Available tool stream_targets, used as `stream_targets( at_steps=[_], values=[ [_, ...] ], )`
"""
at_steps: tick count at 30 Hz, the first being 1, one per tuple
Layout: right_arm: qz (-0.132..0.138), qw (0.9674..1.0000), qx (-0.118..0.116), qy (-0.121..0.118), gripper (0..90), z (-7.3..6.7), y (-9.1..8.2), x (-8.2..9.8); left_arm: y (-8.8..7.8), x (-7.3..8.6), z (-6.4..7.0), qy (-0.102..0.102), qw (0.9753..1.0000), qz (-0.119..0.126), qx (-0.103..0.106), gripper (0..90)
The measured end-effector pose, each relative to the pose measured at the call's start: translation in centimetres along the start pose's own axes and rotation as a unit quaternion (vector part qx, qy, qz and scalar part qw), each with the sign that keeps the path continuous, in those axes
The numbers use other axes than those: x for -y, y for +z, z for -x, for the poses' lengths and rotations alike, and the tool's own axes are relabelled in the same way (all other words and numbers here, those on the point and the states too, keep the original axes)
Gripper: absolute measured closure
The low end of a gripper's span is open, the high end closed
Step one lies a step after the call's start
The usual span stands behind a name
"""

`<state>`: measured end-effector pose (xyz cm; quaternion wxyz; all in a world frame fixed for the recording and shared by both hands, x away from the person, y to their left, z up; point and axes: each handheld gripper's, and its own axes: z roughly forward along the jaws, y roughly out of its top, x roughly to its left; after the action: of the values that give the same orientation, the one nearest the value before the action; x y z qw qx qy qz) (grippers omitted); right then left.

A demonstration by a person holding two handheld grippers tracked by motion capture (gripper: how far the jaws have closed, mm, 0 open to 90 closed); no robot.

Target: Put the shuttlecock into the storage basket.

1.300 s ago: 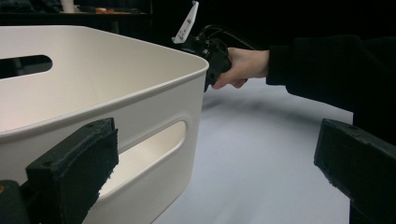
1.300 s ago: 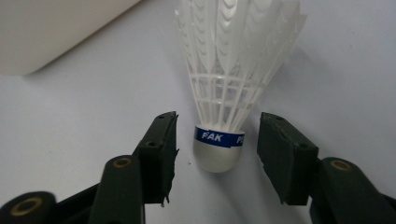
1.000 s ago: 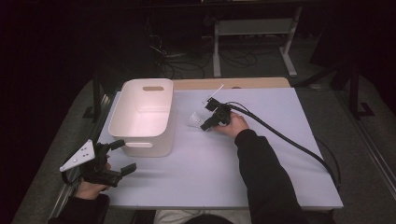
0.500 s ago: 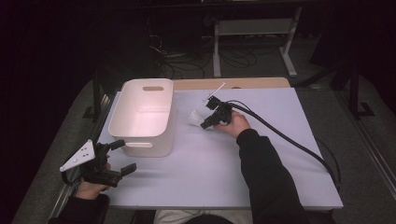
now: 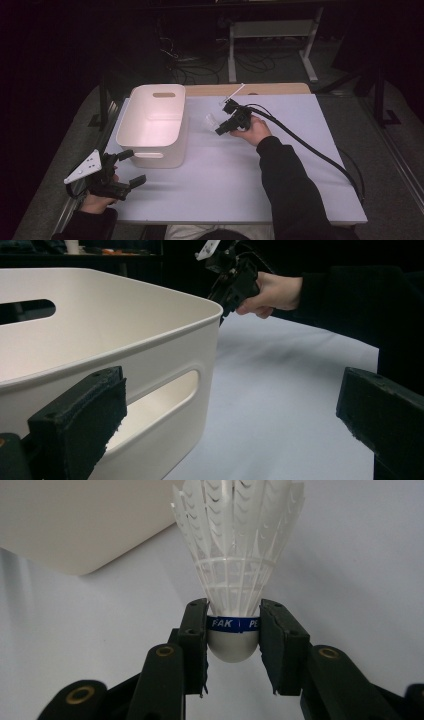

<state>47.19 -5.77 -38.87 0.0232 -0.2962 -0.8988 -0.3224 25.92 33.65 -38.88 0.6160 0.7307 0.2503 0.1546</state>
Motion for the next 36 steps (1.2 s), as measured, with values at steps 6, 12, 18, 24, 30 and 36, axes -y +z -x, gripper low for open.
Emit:
stream_targets(
  at_steps=[6, 12, 18, 24, 30, 36],
  values=[
    [0.012, 0.9999, -0.001, -0.003, 64.2, -0.4, -1.0, -0.2, 0.0, 0.0, 0.0, 0.0, 1.0, 0.0, 0.0, 0.0],
    [0.019, 0.9998, 0.004, -0.006, 64.2, -0.7, -2.0, -0.3, 0.0, 0.0, 0.0, 0.0, 1.0, 0.0, -0.001, 0.0],
    [0.029, 0.9995, 0.006, -0.007, 64.2, -1.1, -3.0, -0.4, 0.0, 0.0, 0.0, 0.0, 1.0, 0.001, -0.002, 0.0],
    [0.036, 0.9993, 0.01, -0.009, 64.2, -1.3, -4.2, -0.6, 0.0, 0.0, 0.0, 0.0, 1.0, 0.0, -0.001, 0.0],
    [0.045, 0.9988, 0.015, -0.011, 64.2, -1.5, -5.6, -0.7, 0.0, 0.0, 0.0, 0.0, 1.0, 0.0, -0.001, 0.0],
    [0.051, 0.9983, 0.022, -0.017, 64.2, -1.8, -6.8, -1.3, 0.0, 0.0, 0.0, 0.0, 1.0, 0.001, -0.002, 0.0]
  ],
)
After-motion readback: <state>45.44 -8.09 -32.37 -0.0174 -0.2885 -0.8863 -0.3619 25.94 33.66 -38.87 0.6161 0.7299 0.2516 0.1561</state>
